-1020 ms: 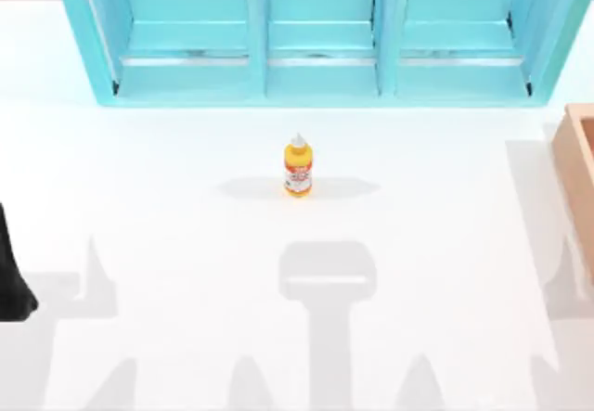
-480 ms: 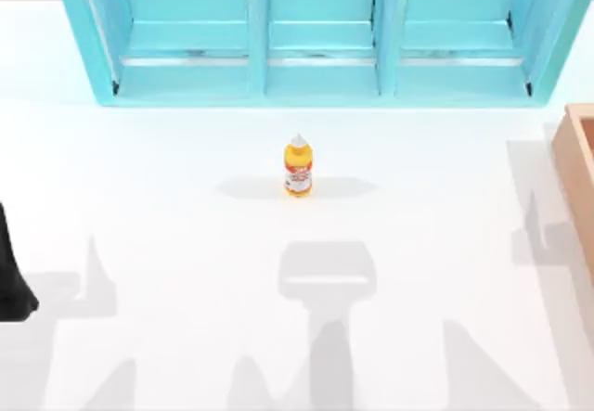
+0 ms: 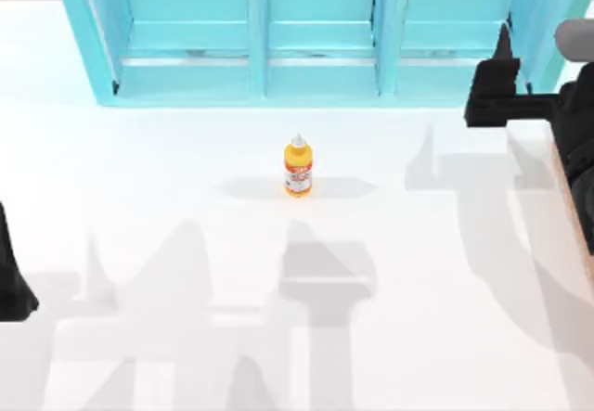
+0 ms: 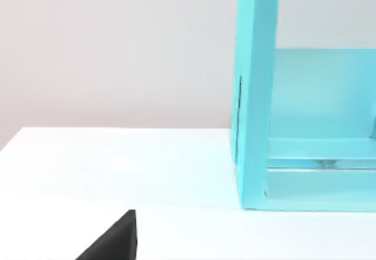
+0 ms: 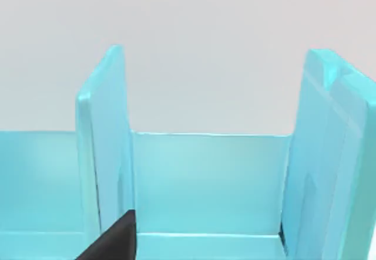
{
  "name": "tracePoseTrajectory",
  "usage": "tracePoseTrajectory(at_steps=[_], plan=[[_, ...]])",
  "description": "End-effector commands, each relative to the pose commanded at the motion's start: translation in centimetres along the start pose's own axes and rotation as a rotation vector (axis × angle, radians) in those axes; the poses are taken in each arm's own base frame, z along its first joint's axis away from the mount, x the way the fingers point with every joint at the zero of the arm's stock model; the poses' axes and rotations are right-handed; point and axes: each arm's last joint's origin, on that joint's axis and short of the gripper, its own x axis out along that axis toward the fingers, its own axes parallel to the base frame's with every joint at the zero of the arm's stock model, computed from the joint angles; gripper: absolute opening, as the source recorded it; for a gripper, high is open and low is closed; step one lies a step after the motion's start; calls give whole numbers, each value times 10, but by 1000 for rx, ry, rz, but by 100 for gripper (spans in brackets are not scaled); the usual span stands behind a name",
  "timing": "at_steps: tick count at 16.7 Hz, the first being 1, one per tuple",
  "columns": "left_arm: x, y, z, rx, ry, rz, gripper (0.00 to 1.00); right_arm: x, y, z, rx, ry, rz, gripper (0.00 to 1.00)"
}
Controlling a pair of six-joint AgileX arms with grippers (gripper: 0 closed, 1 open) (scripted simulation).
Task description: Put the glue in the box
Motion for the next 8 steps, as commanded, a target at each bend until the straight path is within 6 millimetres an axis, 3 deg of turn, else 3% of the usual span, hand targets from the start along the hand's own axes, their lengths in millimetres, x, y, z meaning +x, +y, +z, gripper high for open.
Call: tracePoseTrajectory(at_steps=[4, 8], plan=[[0, 0, 0, 0, 0, 0, 100, 26, 83, -45, -4, 0, -1, 100], [0, 0, 0, 0, 0, 0, 100, 18, 154, -114, -3, 0, 0, 100]])
